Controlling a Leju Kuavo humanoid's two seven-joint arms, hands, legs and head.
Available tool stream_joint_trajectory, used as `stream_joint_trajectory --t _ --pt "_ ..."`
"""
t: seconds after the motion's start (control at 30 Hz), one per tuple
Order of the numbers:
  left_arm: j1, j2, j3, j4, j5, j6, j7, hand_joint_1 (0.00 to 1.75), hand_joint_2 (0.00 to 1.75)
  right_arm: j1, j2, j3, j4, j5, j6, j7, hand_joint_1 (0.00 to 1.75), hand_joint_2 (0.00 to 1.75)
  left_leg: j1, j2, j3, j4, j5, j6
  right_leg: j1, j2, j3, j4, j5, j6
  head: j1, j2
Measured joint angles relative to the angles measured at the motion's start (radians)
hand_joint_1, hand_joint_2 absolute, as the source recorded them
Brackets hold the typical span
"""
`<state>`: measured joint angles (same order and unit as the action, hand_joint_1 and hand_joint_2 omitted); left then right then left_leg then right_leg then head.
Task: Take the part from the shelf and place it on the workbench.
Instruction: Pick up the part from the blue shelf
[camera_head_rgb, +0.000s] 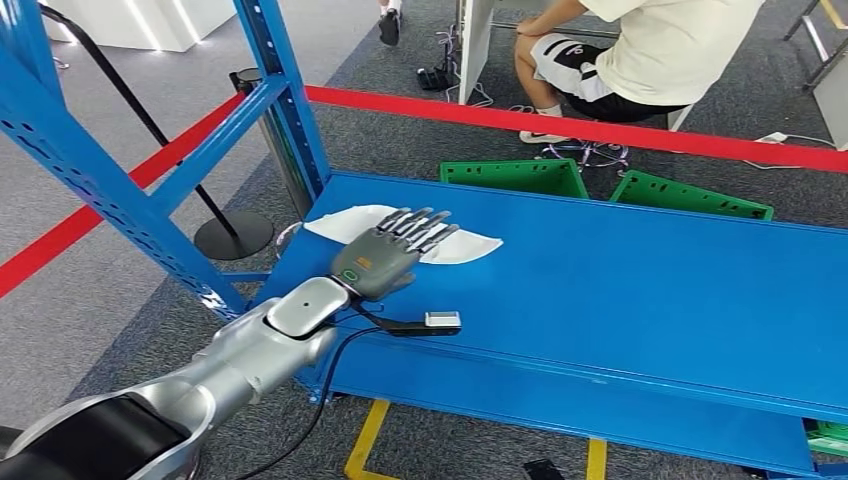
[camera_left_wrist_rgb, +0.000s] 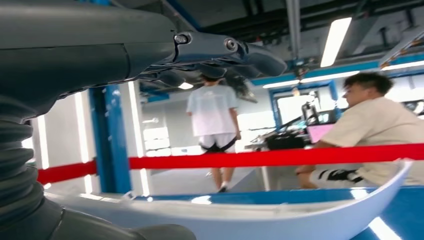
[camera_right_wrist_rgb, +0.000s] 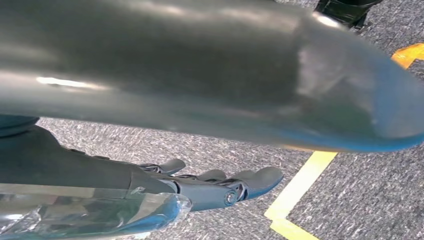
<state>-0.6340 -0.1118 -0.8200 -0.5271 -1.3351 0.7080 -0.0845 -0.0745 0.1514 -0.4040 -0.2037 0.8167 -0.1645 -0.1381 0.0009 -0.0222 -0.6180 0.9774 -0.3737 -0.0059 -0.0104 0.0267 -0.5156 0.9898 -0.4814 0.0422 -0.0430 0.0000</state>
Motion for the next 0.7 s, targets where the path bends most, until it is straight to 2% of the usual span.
stream_joint_trajectory --t 0.27,0.7 --pt "0.017 0.020 0.058 0.077 0.012 0.000 0.038 0.00 1.75 0.005 0.000 0.000 0.000 -0.002 -0.002 -0.003 0.00 0.00 0.000 0.000 0.000 0.000 0.000 0.000 0.000 0.000 0.000 0.000 0.000 0.000 0.000 0.000" --pt "0.027 0.038 0.088 0.121 0.013 0.000 0.047 0.00 1.75 0.005 0.000 0.000 0.000 0.000 -0.002 -0.005 0.00 0.00 0.000 0.000 0.000 0.000 0.000 0.000 0.000 0.000 0.001 0.000 0.000 0.000 0.000 0.000"
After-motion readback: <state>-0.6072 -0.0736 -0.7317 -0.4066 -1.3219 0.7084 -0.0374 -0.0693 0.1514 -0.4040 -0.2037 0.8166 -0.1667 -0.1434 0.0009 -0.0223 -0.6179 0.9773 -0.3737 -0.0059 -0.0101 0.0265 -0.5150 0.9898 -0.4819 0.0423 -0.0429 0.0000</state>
